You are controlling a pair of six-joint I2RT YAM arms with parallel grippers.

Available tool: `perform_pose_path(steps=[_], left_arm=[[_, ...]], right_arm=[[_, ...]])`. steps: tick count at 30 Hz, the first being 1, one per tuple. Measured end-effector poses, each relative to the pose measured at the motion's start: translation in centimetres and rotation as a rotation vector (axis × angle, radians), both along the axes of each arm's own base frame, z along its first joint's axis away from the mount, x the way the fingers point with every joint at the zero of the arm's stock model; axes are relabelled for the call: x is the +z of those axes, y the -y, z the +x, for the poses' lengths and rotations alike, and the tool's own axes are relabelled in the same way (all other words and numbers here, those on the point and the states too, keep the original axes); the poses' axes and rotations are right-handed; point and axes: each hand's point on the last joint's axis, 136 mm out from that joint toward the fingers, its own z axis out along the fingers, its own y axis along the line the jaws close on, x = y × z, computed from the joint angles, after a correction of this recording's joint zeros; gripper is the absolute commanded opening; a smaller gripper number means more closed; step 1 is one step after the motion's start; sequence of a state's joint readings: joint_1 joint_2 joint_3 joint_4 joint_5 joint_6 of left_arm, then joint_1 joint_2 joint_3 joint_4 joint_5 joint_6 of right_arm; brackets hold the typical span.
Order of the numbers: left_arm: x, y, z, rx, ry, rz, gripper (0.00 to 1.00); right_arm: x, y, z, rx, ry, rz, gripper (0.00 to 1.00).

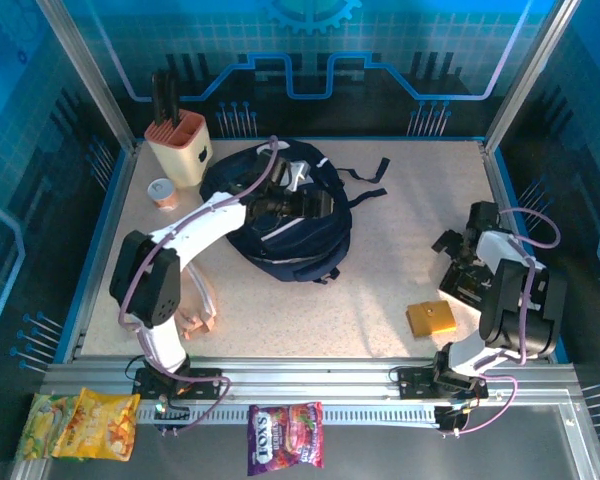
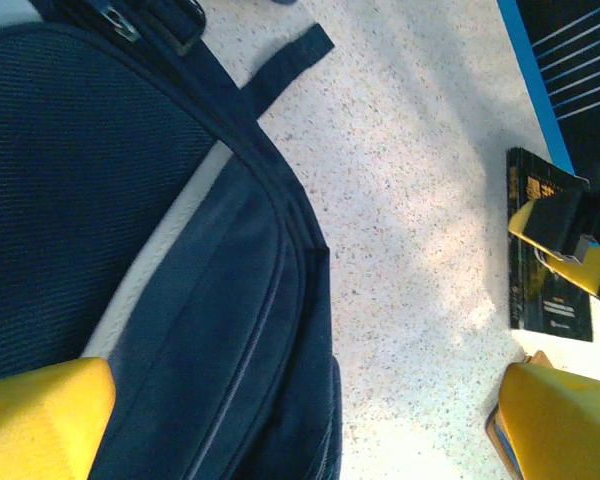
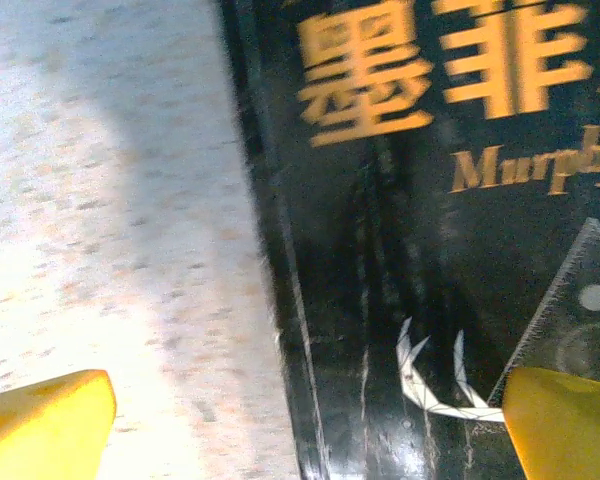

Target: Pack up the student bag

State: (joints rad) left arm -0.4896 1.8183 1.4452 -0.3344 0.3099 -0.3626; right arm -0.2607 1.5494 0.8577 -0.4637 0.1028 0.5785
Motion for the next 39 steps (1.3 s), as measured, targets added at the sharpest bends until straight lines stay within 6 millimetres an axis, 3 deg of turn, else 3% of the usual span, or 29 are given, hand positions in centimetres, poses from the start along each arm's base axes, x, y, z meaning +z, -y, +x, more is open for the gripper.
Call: perform_pose_path(steps=[8,12,15,20,26,30,39], left_arm=[[-2.7,5.1,-1.4,-0.09,-0.093,0.003,0.99],[-3.8,7.6,-2.2,-0.127,-0.141,-0.01,0.99],[-4.6,8.9,-2.4,-0.142,-0.172,-0.02,0.99],[-5.1,9.9,-2.4,-0.157,-0.193,-0.029,0.97],[-5.1,11.7,-2.3,-0.188,-0.192,-0.035,0.88],[-5.0,13.7,-2.3,-0.223,-0.177,-0.035,0.83],[-7.5,16.7,-1.6,-0.246,-0.183,0.002,0.69]], right_arm=[[0.7,-8.3,4.4,0.187,0.088,0.116,1.0],[1.3,-13.4,5.1,0.271,0.13,0.221,0.98],[1.7,-15.9,4.9,0.31,0.136,0.291,0.97],[2.6,-15.3,5.0,0.29,0.156,0.287,0.97],[4.1,-11.7,6.4,0.205,0.205,0.228,0.92],[3.6,-9.8,6.8,0.149,0.183,0.195,0.91],[2.3,-9.5,4.3,0.106,0.118,0.197,0.89]])
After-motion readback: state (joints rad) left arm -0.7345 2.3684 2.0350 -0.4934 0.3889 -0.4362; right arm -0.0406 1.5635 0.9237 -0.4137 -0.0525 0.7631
